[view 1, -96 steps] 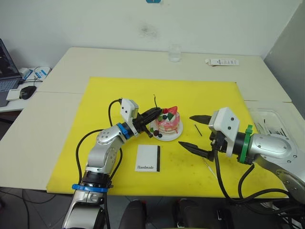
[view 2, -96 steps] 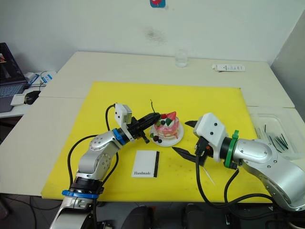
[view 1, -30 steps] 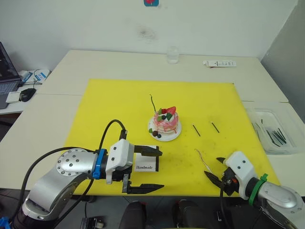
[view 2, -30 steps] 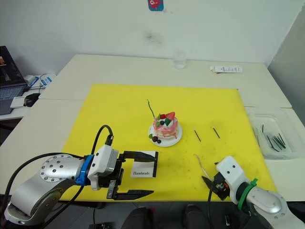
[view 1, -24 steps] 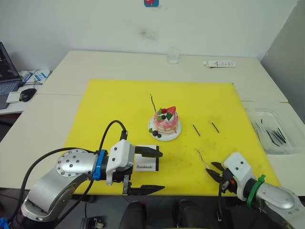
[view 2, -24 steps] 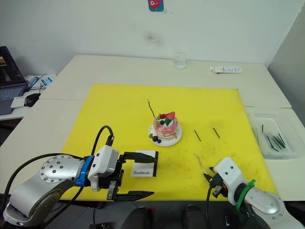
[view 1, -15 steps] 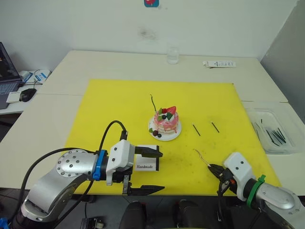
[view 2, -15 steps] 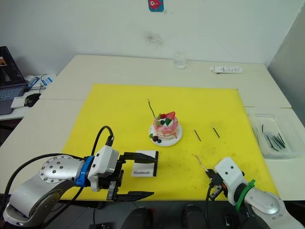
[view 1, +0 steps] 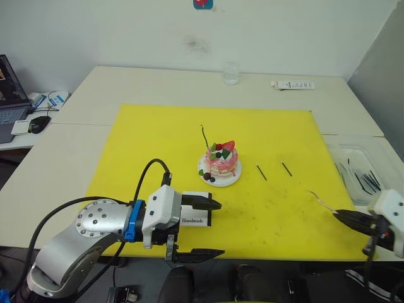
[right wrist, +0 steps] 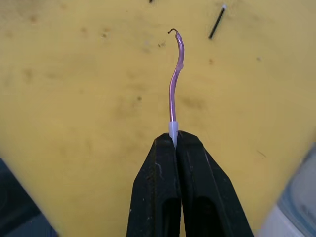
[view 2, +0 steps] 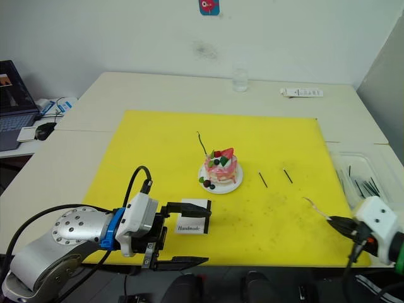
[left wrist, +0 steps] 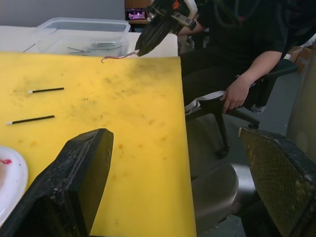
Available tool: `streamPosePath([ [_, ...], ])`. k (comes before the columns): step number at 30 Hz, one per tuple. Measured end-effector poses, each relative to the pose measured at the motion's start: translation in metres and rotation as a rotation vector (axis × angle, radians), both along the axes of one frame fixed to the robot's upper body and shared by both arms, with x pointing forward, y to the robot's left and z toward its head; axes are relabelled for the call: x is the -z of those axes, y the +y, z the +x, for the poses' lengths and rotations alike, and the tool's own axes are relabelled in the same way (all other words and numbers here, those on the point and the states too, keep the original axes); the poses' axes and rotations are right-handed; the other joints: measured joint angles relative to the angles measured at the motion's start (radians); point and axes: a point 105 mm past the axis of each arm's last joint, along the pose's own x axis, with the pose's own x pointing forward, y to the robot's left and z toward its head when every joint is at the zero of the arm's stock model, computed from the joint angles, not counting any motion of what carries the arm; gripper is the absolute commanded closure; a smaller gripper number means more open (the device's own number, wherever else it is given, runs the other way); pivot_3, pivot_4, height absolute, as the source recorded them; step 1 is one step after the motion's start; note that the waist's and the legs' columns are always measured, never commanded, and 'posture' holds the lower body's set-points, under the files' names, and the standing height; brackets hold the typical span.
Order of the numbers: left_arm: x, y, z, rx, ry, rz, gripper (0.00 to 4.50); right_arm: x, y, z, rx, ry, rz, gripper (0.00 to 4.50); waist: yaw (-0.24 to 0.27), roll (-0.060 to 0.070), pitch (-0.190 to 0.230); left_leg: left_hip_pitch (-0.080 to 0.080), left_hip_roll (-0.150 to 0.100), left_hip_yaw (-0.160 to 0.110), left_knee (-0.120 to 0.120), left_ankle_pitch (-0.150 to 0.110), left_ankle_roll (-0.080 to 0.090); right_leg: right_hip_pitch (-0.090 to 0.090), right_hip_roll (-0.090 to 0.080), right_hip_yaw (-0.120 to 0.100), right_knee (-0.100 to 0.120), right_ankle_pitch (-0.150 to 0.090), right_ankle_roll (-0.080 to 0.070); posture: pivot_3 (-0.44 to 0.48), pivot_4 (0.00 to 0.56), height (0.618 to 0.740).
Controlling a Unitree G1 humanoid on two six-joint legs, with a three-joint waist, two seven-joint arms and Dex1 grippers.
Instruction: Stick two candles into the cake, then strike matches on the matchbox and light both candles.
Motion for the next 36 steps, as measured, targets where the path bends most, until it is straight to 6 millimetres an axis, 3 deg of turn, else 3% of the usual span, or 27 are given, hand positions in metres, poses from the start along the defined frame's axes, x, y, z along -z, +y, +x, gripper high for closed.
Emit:
streamPosePath([
  [7, -0.002, -0.007, 0.002, 0.014, -0.019, -0.009, 0.00, 0.022, -0.018, 0.001, -0.006, 0.094, -0.047, 4.48, -0.004, 0.001, 0.000, 0.001, 0.000, 0.001, 0.000, 0.000, 0.000, 0.001, 0.000, 0.001, 0.000, 0.000, 0.000, 0.000, 0.150, 0.740],
  [11, 0.000, -0.010, 0.003, 0.013, -0.023, -0.004, 0.00, 0.025, -0.019, 0.008, -0.013, 0.113, -0.046, 4.48, -0.001, 0.002, 0.001, 0.001, 0.000, 0.000, 0.000, 0.000, 0.000, 0.001, 0.000, 0.001, 0.000, 0.001, 0.001, 0.000, 0.150, 0.740],
  [14, -0.001, -0.013, 0.004, 0.010, -0.031, -0.014, 0.00, 0.026, -0.019, 0.011, -0.015, 0.123, -0.035, 3.79, 0.000, 0.002, 0.001, 0.000, -0.001, 0.000, 0.000, 0.000, 0.000, 0.001, 0.001, 0.000, 0.000, 0.001, 0.001, 0.000, 0.150, 0.740],
  [21, 0.000, -0.013, 0.006, 0.001, -0.035, -0.011, 0.00, 0.028, -0.025, 0.013, -0.008, 0.145, -0.038, 1.38, -0.001, 0.002, 0.001, 0.001, -0.001, 0.000, 0.000, 0.000, 0.000, 0.001, 0.001, 0.001, 0.000, 0.001, 0.001, 0.000, 0.150, 0.740],
  [27, 0.002, -0.012, 0.009, -0.014, -0.055, 0.001, 0.00, 0.000, -0.023, 0.014, -0.075, 0.149, -0.140, 1.38, -0.001, 0.004, 0.001, 0.001, -0.001, 0.000, 0.000, 0.000, 0.000, 0.001, 0.001, 0.001, 0.001, 0.001, 0.002, 0.000, 0.150, 0.740],
  [32, 0.016, -0.012, 0.013, -0.030, -0.082, 0.054, 0.00, -0.025, -0.010, 0.022, -0.105, 0.231, -0.323, 1.38, -0.002, 0.003, 0.001, 0.002, 0.000, 0.000, 0.000, 0.000, 0.000, 0.001, 0.001, 0.000, 0.000, 0.001, 0.001, 0.000, 0.150, 0.740],
  [36, 0.024, -0.016, 0.011, -0.023, -0.084, 0.065, 0.00, -0.024, -0.003, 0.027, -0.056, 0.331, -0.405, 1.38, 0.000, 0.003, 0.002, 0.001, 0.000, 0.000, 0.000, 0.000, 0.000, 0.001, 0.000, 0.000, 0.000, 0.001, 0.001, 0.000, 0.150, 0.740],
])
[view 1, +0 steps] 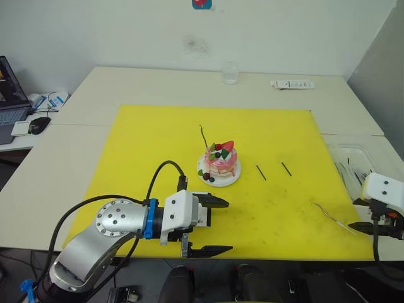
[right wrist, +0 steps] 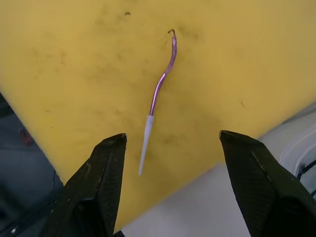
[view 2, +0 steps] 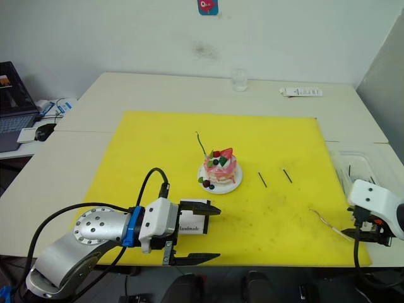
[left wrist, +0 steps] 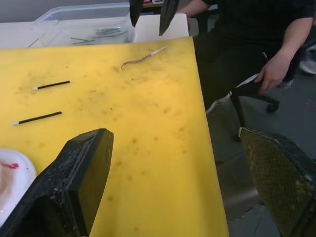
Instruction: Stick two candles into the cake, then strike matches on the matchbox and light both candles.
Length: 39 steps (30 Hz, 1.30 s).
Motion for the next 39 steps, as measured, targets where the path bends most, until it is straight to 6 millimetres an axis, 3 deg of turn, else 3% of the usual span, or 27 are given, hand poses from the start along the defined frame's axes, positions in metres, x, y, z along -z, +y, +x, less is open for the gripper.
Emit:
streamPosePath([
  [4, 0.004, -0.005, -0.001, 0.005, 0.003, -0.006, 0.00, 0.016, 0.002, -0.001, -0.005, 0.099, -0.036, 1.38, 0.002, 0.000, 0.000, -0.002, -0.001, 0.000, 0.000, 0.000, 0.000, -0.002, 0.000, 0.000, -0.002, 0.000, 0.000, 0.000, 0.150, 0.740],
  [15, 0.007, -0.003, 0.003, -0.027, -0.019, -0.002, 0.00, 0.035, -0.002, 0.019, -0.025, 0.125, -0.075, 1.38, -0.002, 0.001, 0.001, -0.002, 0.000, 0.001, 0.000, 0.000, 0.000, -0.003, 0.000, 0.000, 0.000, 0.000, 0.000, 0.000, 0.150, 0.740],
  [18, 0.005, -0.005, 0.004, -0.035, -0.019, -0.023, 0.00, 0.036, -0.002, 0.021, -0.041, 0.131, -0.085, 2.03, -0.002, 0.001, 0.001, -0.002, 0.000, 0.001, 0.000, 0.000, 0.000, -0.003, 0.000, 0.001, 0.000, 0.000, 0.000, 0.000, 0.150, 0.740],
  [25, 0.002, -0.008, 0.002, -0.023, -0.008, -0.054, 0.00, 0.037, 0.000, 0.021, -0.048, 0.136, -0.084, 4.37, -0.002, 0.001, 0.001, -0.001, 0.000, 0.001, 0.000, 0.000, 0.000, -0.002, 0.000, 0.001, 0.001, 0.000, 0.000, 0.000, 0.150, 0.740],
  [32, 0.002, -0.008, 0.001, -0.015, -0.007, -0.053, 0.00, 0.033, 0.003, 0.021, -0.032, 0.145, -0.062, 4.46, -0.002, 0.001, 0.001, -0.001, 0.000, 0.001, 0.000, 0.000, 0.000, -0.002, 0.000, 0.001, 0.001, 0.000, 0.000, 0.000, 0.150, 0.740],
  [39, 0.002, -0.007, 0.000, -0.005, -0.013, -0.054, 0.00, 0.013, 0.009, 0.023, 0.032, 0.134, 0.053, 4.46, -0.001, 0.001, 0.001, -0.001, 0.000, 0.001, 0.000, 0.000, 0.000, -0.002, 0.000, 0.000, 0.001, 0.000, 0.000, 0.000, 0.150, 0.740],
])
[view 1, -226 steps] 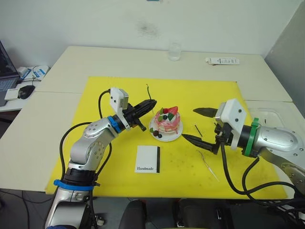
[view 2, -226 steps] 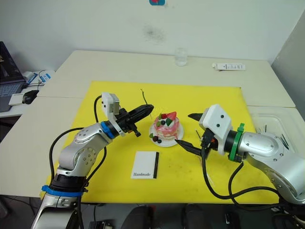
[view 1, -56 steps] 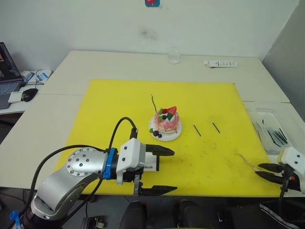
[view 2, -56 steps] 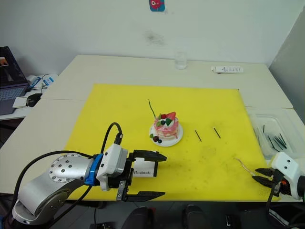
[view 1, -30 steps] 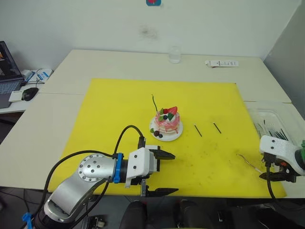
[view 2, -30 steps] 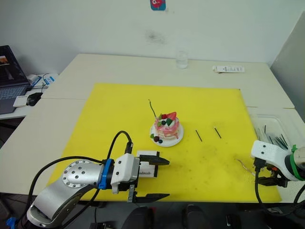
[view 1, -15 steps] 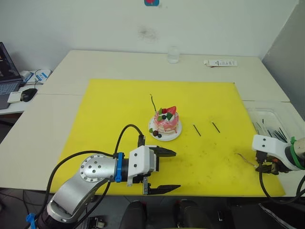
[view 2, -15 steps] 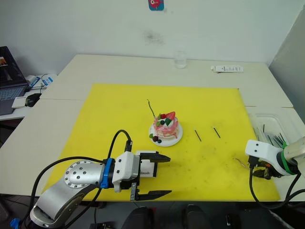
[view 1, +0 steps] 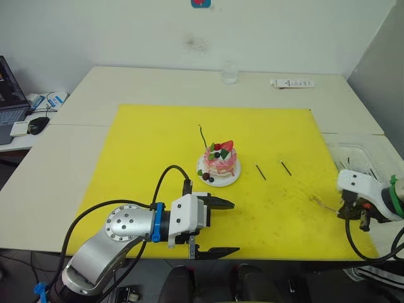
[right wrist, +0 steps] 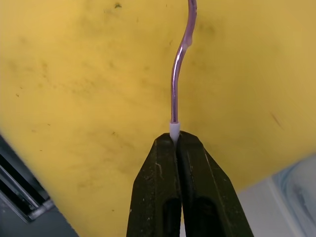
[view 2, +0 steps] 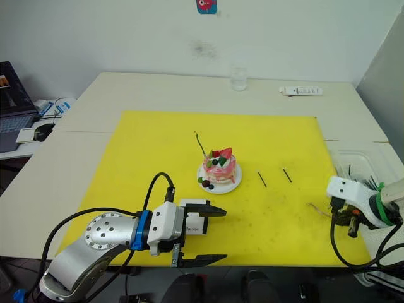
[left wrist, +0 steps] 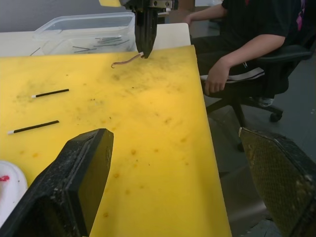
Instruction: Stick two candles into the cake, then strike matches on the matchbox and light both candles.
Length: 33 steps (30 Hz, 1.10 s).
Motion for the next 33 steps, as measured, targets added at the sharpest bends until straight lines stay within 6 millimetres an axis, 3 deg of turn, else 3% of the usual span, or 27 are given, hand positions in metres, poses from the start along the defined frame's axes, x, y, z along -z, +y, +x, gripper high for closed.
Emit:
streamPosePath([
  [7, 0.001, 0.001, 0.002, -0.007, -0.006, 0.006, 0.00, 0.020, 0.001, 0.001, 0.003, -0.017, -0.024, 4.46, 0.000, 0.001, 0.000, 0.000, 0.000, 0.001, 0.000, 0.000, 0.000, 0.000, 0.000, 0.001, 0.000, 0.000, 0.000, 0.000, 0.150, 0.740],
  [11, 0.003, 0.002, 0.003, -0.014, -0.009, 0.007, 0.00, 0.023, -0.001, 0.002, -0.036, -0.024, -0.059, 3.56, 0.000, 0.001, 0.000, 0.000, 0.000, 0.000, 0.000, 0.000, 0.000, 0.000, 0.000, 0.000, 0.000, 0.000, 0.000, 0.000, 0.150, 0.740],
  [30, 0.010, 0.003, 0.001, -0.023, -0.012, 0.022, 0.00, 0.020, 0.005, 0.008, -0.055, -0.032, -0.079, 3.56, -0.001, 0.001, 0.000, 0.000, 0.000, 0.000, 0.000, 0.000, 0.000, 0.000, 0.000, 0.000, 0.000, 0.000, 0.000, 0.000, 0.150, 0.740],
  [33, 0.010, 0.003, 0.001, -0.023, -0.013, 0.024, 0.00, 0.021, 0.005, 0.008, -0.056, -0.031, -0.079, 4.14, -0.001, 0.001, 0.000, 0.000, 0.000, 0.000, 0.000, 0.000, 0.000, 0.000, 0.000, 0.000, 0.000, 0.000, 0.000, 0.000, 0.150, 0.740],
])
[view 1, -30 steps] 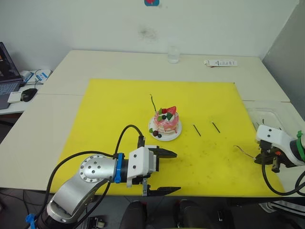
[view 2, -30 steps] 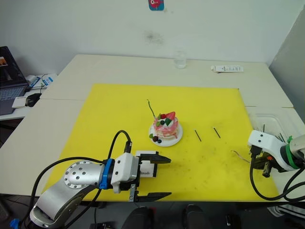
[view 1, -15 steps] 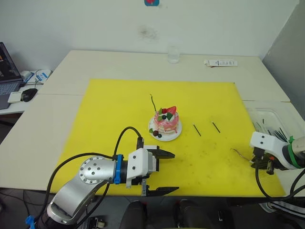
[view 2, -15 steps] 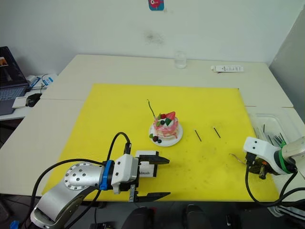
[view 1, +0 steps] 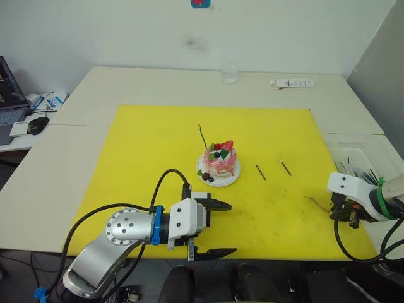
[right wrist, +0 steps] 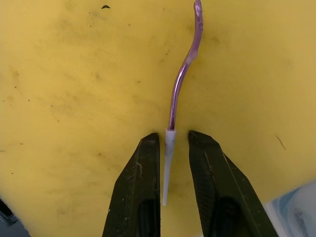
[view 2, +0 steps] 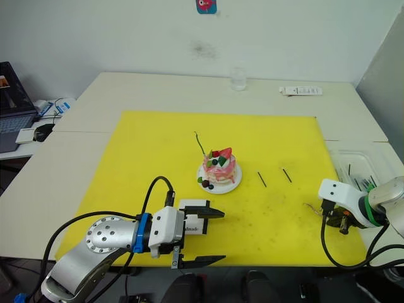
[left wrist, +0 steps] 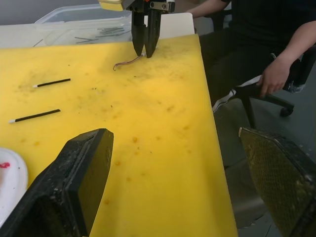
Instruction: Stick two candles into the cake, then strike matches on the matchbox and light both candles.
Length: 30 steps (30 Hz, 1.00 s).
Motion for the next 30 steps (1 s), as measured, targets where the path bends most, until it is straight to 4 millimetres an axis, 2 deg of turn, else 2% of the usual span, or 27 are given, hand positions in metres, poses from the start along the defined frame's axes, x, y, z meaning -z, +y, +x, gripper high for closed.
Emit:
streamPosePath([
  [1, 0.000, 0.000, 0.000, -0.001, 0.000, 0.000, 0.00, 0.000, 0.000, 0.000, 0.000, 0.000, 0.002, 4.47, 0.000, 0.000, 0.000, 0.000, 0.000, 0.000, 0.000, 0.000, 0.000, 0.000, 0.000, 0.000, 0.000, 0.000, 0.000, 0.000, 0.150, 0.740],
  [7, 0.002, 0.002, 0.000, -0.004, -0.002, -0.002, 0.00, -0.002, 0.002, 0.001, 0.020, 0.002, 0.028, 4.47, 0.000, 0.000, 0.000, 0.000, 0.000, 0.000, 0.000, 0.000, 0.000, 0.000, 0.000, 0.000, 0.000, 0.000, 0.000, 0.000, 0.150, 0.740],
  [11, 0.004, 0.010, 0.002, -0.050, 0.024, -0.008, 0.00, -0.025, 0.014, 0.011, 0.045, -0.065, 0.155, 4.47, -0.002, 0.000, 0.000, 0.000, 0.001, 0.000, 0.000, 0.000, 0.000, -0.001, 0.000, 0.000, 0.001, 0.000, 0.000, 0.000, 0.150, 0.740],
  [14, -0.003, 0.020, 0.010, -0.136, 0.040, -0.049, 0.00, -0.056, 0.043, 0.022, 0.005, -0.186, 0.355, 4.47, -0.003, 0.000, 0.000, 0.000, 0.001, -0.001, 0.000, 0.000, 0.000, 0.000, 0.001, -0.001, 0.001, 0.000, 0.000, 0.000, 0.150, 0.740],
  [15, -0.008, 0.025, 0.014, -0.175, 0.047, -0.069, 0.00, -0.066, 0.058, 0.026, -0.025, -0.247, 0.450, 4.47, -0.003, -0.001, 0.001, 0.000, 0.002, -0.002, 0.000, 0.000, 0.000, 0.000, 0.001, -0.002, 0.001, 0.000, 0.000, 0.000, 0.150, 0.740],
  [16, -0.011, 0.027, 0.016, -0.193, 0.047, -0.078, 0.00, -0.070, 0.066, 0.028, -0.039, -0.270, 0.489, 4.47, -0.002, -0.001, 0.001, 0.000, 0.001, -0.002, 0.000, 0.000, 0.000, 0.000, 0.001, -0.002, 0.001, 0.000, 0.000, 0.000, 0.150, 0.740],
  [22, -0.037, 0.046, 0.033, -0.348, 0.038, -0.171, 0.00, -0.095, 0.150, 0.049, -0.116, -0.592, 1.033, 4.47, -0.004, -0.002, 0.001, -0.002, 0.001, -0.001, 0.000, 0.000, 0.000, -0.001, 0.002, 0.000, 0.001, 0.000, 0.001, 0.000, 0.150, 0.740],
  [24, -0.043, 0.048, 0.037, -0.374, 0.036, -0.198, 0.00, -0.098, 0.157, 0.050, -0.127, -0.636, 1.054, 4.47, 0.000, -0.002, 0.001, -0.003, -0.001, -0.001, 0.000, 0.000, 0.000, -0.002, 0.002, -0.001, 0.001, 0.000, 0.002, 0.000, 0.150, 0.740],
  [25, -0.050, 0.053, 0.046, -0.426, 0.060, -0.241, 0.00, -0.104, 0.164, 0.062, -0.082, -0.756, 1.120, 4.47, 0.003, -0.004, 0.000, -0.002, -0.002, 0.000, 0.000, 0.000, 0.000, -0.001, 0.001, 0.000, 0.001, 0.000, 0.003, 0.000, 0.150, 0.740],
  [26, -0.057, 0.054, 0.050, -0.437, 0.049, -0.257, 0.00, -0.104, 0.171, 0.064, -0.075, -0.776, 1.154, 4.47, 0.000, -0.006, -0.001, -0.002, 0.000, -0.001, 0.001, 0.000, 0.000, -0.001, 0.001, 0.000, 0.001, 0.001, 0.004, 0.000, 0.150, 0.740],
  [28, -0.069, 0.057, 0.056, -0.448, 0.026, -0.277, 0.00, -0.094, 0.192, 0.067, -0.081, -0.777, 1.221, 4.47, -0.004, -0.005, -0.001, -0.001, 0.000, -0.001, 0.000, 0.000, 0.000, -0.001, 0.001, 0.000, 0.002, 0.002, 0.004, 0.000, 0.150, 0.740],
  [30, -0.072, 0.058, 0.057, -0.447, 0.039, -0.281, 0.00, -0.084, 0.195, 0.071, -0.068, -0.801, 1.222, 4.47, -0.007, -0.004, 0.000, -0.001, 0.000, 0.000, 0.000, 0.000, 0.000, -0.001, 0.002, 0.001, 0.002, 0.002, 0.004, 0.000, 0.150, 0.740],
])
